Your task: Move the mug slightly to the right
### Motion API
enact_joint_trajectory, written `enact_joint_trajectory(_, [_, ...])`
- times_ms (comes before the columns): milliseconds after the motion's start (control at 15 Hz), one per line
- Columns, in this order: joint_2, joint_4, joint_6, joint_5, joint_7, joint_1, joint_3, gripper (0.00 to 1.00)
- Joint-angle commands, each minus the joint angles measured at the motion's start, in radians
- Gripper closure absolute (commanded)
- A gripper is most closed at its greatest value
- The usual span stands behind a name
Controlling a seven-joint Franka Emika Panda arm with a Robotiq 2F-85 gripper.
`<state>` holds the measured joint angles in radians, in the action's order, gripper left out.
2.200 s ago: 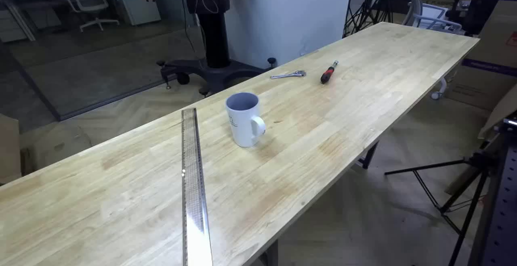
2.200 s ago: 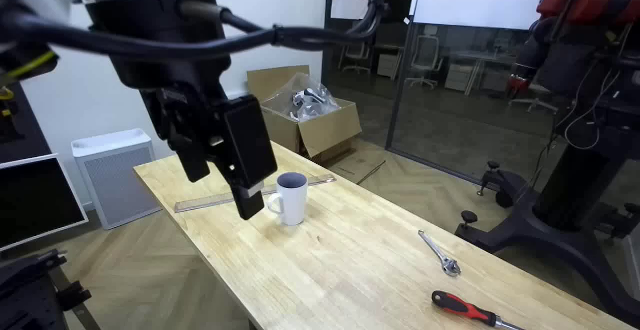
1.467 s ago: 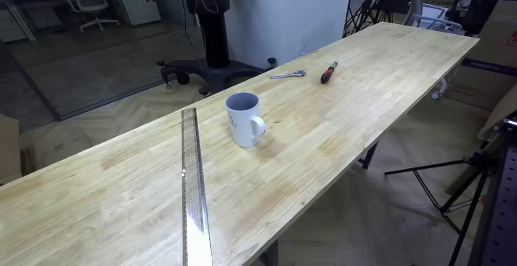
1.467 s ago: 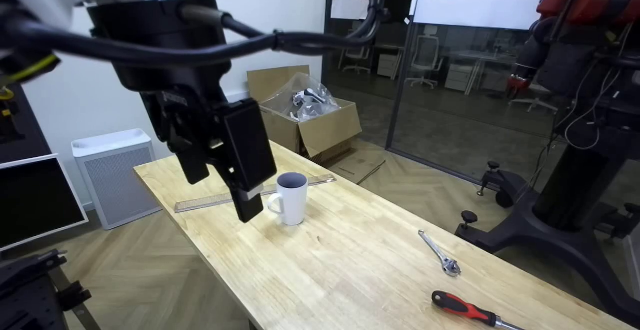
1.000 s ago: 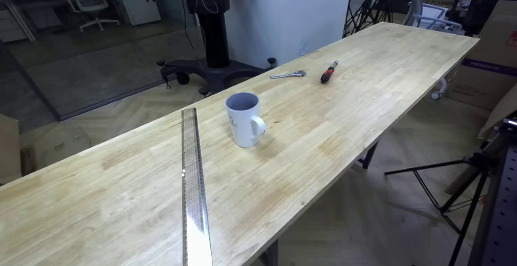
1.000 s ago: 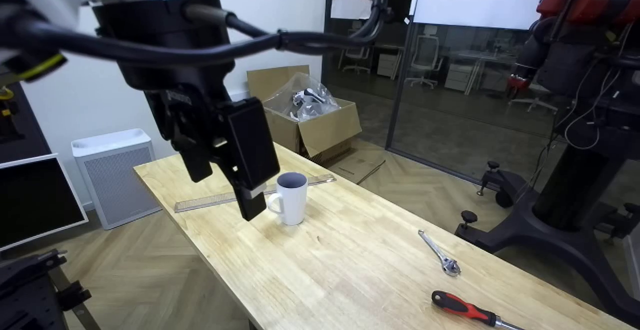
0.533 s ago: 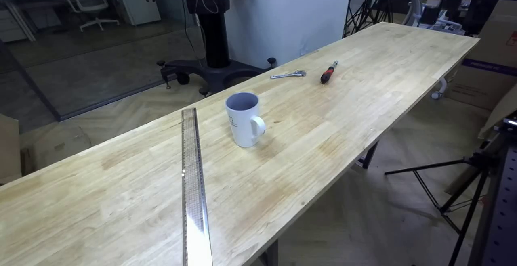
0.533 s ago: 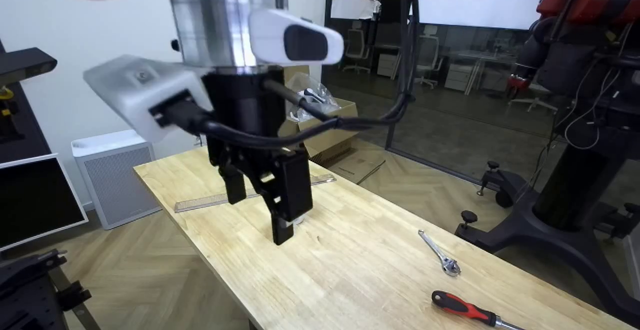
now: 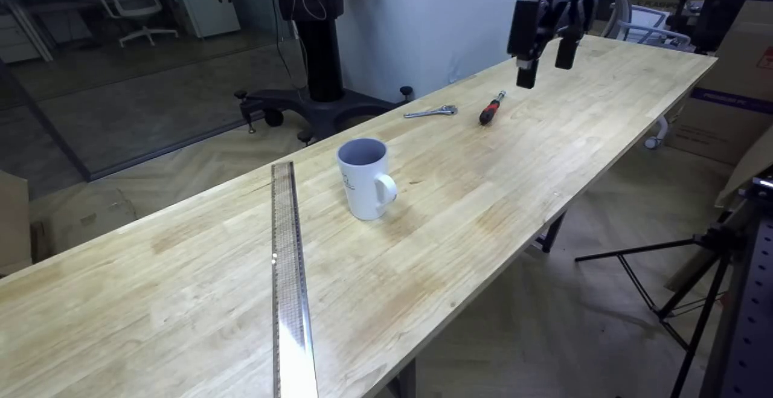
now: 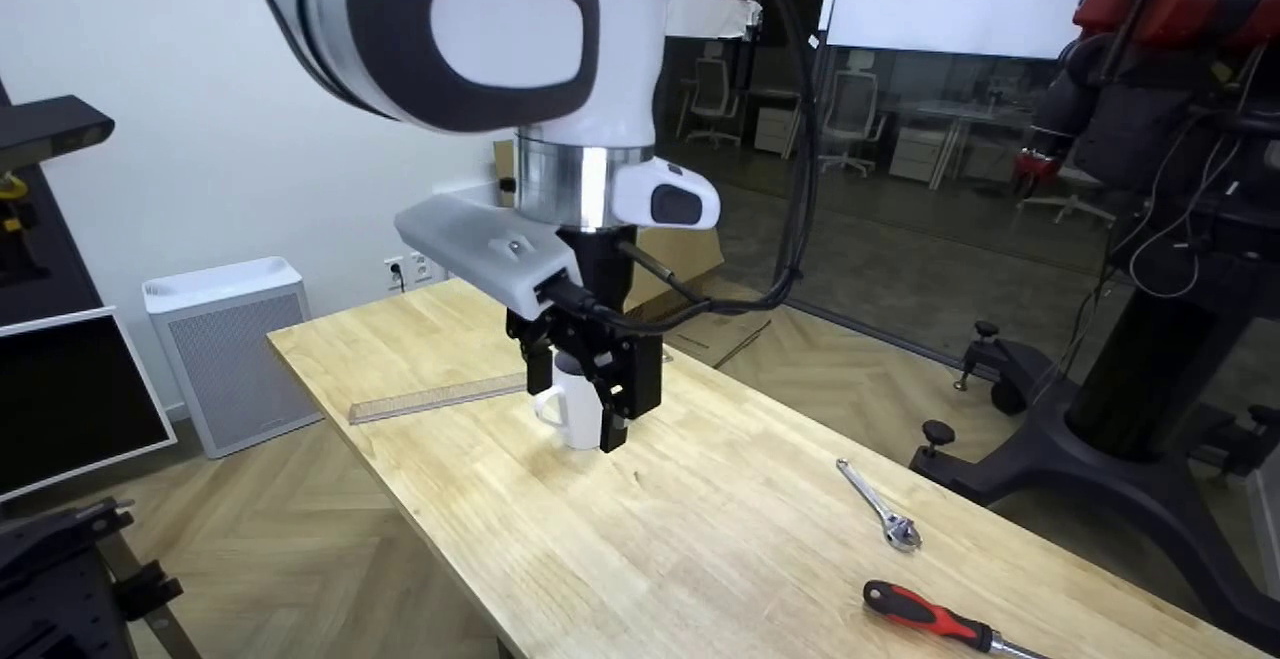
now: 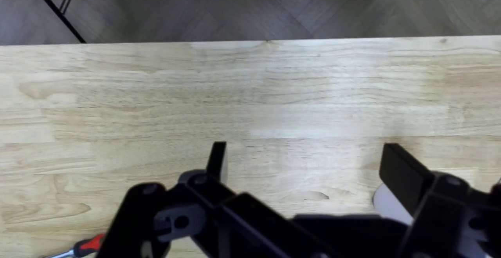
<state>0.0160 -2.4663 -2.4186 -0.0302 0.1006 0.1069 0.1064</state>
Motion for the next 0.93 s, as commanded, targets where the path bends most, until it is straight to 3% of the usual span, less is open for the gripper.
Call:
enact_joint_trajectory(0, [-0.149, 0.128, -0.005, 0.065, 0.001, -0.038, -0.040, 0.00])
enact_joint_trajectory(467, [-0.318, 0.240, -0.114, -0.048, 0.048, -0.095, -0.102, 0.00])
enact_joint_trajectory(867, [-0.327, 0.227, -0.149, -0.052, 0.045, -0.095, -0.107, 0.00])
